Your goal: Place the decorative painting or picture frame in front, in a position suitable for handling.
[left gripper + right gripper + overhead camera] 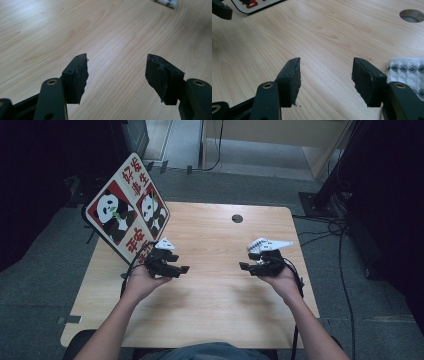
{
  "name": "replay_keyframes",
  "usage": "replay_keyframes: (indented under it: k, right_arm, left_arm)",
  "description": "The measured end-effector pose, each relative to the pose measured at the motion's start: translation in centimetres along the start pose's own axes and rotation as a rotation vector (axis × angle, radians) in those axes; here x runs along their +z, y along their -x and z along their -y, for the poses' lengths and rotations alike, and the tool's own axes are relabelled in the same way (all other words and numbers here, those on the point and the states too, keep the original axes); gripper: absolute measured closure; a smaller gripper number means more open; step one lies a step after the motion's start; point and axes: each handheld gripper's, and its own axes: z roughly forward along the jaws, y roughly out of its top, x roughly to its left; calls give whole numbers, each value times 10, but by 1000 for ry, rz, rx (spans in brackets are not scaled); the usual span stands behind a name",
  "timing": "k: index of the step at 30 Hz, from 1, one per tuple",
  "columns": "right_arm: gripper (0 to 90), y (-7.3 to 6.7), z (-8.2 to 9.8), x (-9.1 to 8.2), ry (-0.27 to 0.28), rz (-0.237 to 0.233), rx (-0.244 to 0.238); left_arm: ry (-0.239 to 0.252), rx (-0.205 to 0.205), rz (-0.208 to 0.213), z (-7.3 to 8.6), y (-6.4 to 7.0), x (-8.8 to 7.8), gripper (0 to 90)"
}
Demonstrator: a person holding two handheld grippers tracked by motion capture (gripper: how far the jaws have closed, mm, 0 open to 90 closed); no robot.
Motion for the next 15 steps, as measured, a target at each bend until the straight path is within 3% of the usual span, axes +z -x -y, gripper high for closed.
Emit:
replay_keyframes:
  k: [15]
  right_arm:
    - [411, 0, 2, -5, 7, -6, 1]
  left_arm:
    - [-13, -5, 2, -2, -1, 2, 341]
